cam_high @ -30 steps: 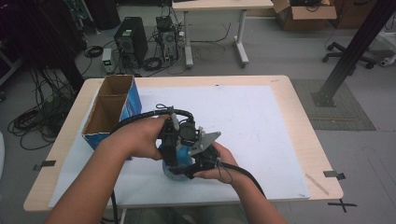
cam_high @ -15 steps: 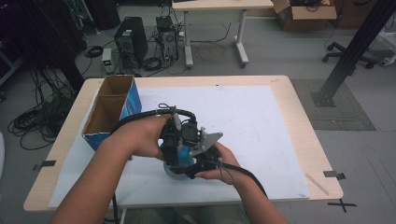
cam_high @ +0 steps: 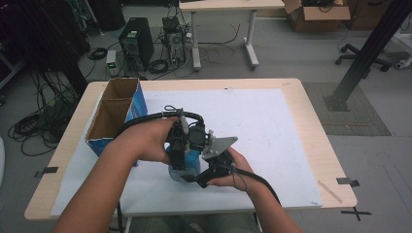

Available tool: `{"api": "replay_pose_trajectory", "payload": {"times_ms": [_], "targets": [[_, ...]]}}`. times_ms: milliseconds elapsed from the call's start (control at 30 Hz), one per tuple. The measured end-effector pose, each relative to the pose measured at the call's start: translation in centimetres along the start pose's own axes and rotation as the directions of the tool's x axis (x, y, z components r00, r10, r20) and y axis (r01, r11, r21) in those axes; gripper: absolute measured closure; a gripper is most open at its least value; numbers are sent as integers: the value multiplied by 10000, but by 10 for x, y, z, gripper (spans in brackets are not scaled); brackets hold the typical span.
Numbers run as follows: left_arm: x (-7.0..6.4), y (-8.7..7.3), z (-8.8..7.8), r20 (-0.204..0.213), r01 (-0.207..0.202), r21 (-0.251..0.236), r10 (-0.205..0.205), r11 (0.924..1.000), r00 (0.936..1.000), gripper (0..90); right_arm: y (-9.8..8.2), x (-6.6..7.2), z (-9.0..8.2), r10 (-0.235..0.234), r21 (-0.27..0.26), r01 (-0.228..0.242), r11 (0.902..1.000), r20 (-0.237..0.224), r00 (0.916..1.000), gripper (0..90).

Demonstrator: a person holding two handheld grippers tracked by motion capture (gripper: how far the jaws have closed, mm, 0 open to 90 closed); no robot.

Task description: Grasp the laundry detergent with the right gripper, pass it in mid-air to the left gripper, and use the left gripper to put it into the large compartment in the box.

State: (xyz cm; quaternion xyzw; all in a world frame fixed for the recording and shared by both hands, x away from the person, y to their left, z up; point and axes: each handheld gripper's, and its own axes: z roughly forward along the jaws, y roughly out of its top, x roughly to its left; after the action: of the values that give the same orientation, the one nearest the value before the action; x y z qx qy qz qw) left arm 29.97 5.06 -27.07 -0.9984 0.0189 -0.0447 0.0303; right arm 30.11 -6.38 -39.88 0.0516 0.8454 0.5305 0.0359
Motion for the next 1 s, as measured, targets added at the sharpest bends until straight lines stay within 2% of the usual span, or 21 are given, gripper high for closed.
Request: {"api": "replay_pose_trajectory", "payload": {"times_ms": [67, 100, 200, 233, 367, 433, 467, 500, 567, 600, 633, 667, 700, 800, 833, 900, 933, 967, 1000], "targets": [[0, 0, 0, -7, -11, 17, 11, 10000, 10000, 390, 0, 0, 0, 6, -15, -6, 10000, 65, 10000, 186], [0, 1, 0, -7, -8, 43, 8, 10000, 10000, 390, 0, 0, 0, 79, -51, -78, 10000, 69, 9999, 142], [1, 1, -1, -12, -6, 31, 6, 10000, 10000, 390, -1, -1, 1, 51, -72, -50, 10000, 145, 9999, 115], [2, 0, -1, -14, -1, 53, 1, 10000, 10000, 390, -1, -1, 1, 149, 13, -149, 9999, 98, 9998, 81], [4, 0, -1, 21, 245, 93, -245, 9997, 9997, 390, -2, -3, -3, 355, 4, -355, 9994, -46, 9994, 27], [4, 0, -1, 24, 311, 80, -311, 9995, 9995, 389, -2, -4, -5, 300, -38, -300, 9995, -122, 9995, 11], [6, 0, -1, 76, 622, 161, -623, 9979, 9980, 389, -2, -5, -10, 214, -149, -216, 9997, -143, 9997, 7], [7, 0, -1, 94, 733, 165, -734, 9972, 9973, 389, -2, -6, -13, 149, -185, -150, 9997, -83, 9999, 6], [8, 0, -2, 101, 796, 160, -798, 9967, 9968, 389, -1, -7, -20, 131, -204, -132, 9997, -11, 9999, 6], [11, -1, -3, 177, 1175, 205, -1179, 9929, 9929, 389, -1, -8, -23, 97, -177, -96, 9998, 23, 10000, 6], [11, -1, -3, 177, 1175, 205, -1179, 9929, 9929, 389, -1, -8, -23, 97, -177, -96, 9998, 23, 10000, 6], [14, -2, -5, 307, 1597, 226, -1603, 9869, 9866, 389, -2, -10, -33, 62, -86, -61, 9999, 124, 9999, 6], [15, -2, -6, 382, 1817, 195, -1823, 9832, 9825, 389, -3, -10, -36, 41, -47, -40, 10000, 176, 9998, 6], [19, -4, -8, 506, 2284, 224, -2292, 9733, 9721, 389, -4, -14, -50, 13, 101, -16, 9999, 323, 9995, 6], [19, -4, -8, 506, 2284, 224, -2292, 9733, 9721, 388, -4, -14, -50, 13, 101, -16, 9999, 323, 9995, 6], [22, -6, -11, 556, 2837, 302, -2851, 9584, 9569, 388, -5, -18, -63, -8, 394, -12, 9992, 501, 9987, 7], [24, -6, -12, 569, 2995, 296, -3007, 9536, 9520, 388, -5, -20, -67, -37, 524, 6, 9986, 594, 9982, 7], [24, -6, -12, 569, 2995, 296, -3007, 9536, 9520, 388, -5, -20, -67, -37, 524, 6, 9986, 594, 9982, 7], [25, -7, -13, 576, 3255, 334, -3269, 9450, 9433, 388, -7, -23, -77, -64, 846, -2, 9964, 767, 9970, 7]]}}
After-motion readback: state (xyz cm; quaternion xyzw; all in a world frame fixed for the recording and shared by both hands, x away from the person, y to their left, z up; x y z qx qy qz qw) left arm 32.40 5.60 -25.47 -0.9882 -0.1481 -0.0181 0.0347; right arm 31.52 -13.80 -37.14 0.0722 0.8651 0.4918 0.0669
